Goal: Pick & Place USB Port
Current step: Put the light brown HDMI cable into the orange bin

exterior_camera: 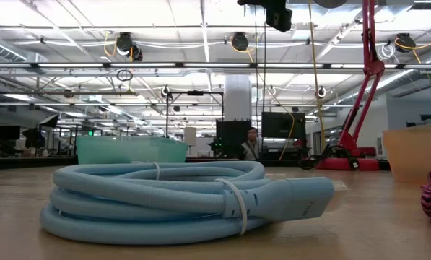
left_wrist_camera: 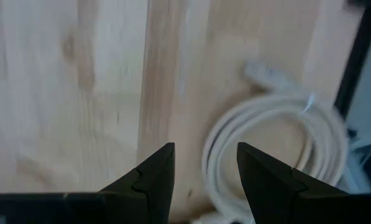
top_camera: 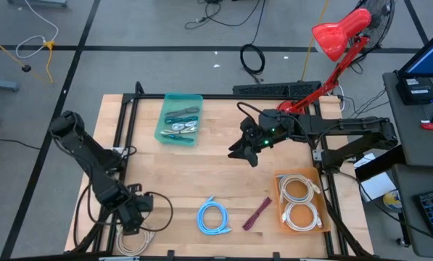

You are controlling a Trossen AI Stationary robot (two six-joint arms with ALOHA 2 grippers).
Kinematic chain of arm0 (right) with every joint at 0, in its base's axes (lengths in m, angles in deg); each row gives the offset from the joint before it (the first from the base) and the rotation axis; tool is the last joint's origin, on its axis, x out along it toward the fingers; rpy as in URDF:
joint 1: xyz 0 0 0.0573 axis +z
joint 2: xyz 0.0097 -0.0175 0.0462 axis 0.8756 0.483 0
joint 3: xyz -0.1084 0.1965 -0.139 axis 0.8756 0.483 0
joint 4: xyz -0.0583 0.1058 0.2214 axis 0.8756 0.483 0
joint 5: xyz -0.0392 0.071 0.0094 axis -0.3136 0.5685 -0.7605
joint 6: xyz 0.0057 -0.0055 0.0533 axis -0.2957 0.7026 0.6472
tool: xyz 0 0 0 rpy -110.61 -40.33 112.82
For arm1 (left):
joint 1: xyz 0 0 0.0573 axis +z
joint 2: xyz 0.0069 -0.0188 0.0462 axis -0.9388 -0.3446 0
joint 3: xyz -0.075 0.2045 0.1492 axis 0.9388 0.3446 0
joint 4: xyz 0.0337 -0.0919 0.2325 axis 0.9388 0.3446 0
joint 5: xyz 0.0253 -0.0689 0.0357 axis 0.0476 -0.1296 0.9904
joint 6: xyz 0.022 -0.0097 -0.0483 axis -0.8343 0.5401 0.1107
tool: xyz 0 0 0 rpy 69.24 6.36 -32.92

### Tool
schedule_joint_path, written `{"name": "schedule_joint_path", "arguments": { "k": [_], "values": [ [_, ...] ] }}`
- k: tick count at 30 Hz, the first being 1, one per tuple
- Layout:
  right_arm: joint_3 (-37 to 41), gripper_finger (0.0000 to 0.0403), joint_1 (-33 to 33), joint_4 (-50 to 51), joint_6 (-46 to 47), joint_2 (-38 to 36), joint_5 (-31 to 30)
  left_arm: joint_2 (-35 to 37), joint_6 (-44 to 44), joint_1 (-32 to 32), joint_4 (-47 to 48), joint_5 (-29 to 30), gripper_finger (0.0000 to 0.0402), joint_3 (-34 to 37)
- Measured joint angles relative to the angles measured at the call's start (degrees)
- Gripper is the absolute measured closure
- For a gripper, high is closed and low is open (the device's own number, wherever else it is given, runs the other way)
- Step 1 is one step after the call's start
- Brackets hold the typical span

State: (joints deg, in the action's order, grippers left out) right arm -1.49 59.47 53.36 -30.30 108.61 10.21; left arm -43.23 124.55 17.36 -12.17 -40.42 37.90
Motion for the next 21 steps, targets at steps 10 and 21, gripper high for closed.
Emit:
{"name": "schedule_joint_path", "arguments": {
  "k": [10, 21],
  "values": [
    [0.0, 0.0232, 0.0, -0.2, -0.3, 0.0, -0.1, -6.0, -1.1, -4.8, -4.3, -5.3, 0.0227, 0.3],
    [0.0, 0.0232, 0.0, -0.2, -0.1, 0.0, -0.2, -13.5, -1.0, -6.1, -7.6, -5.1, 0.0227, 0.3]
  ]
}}
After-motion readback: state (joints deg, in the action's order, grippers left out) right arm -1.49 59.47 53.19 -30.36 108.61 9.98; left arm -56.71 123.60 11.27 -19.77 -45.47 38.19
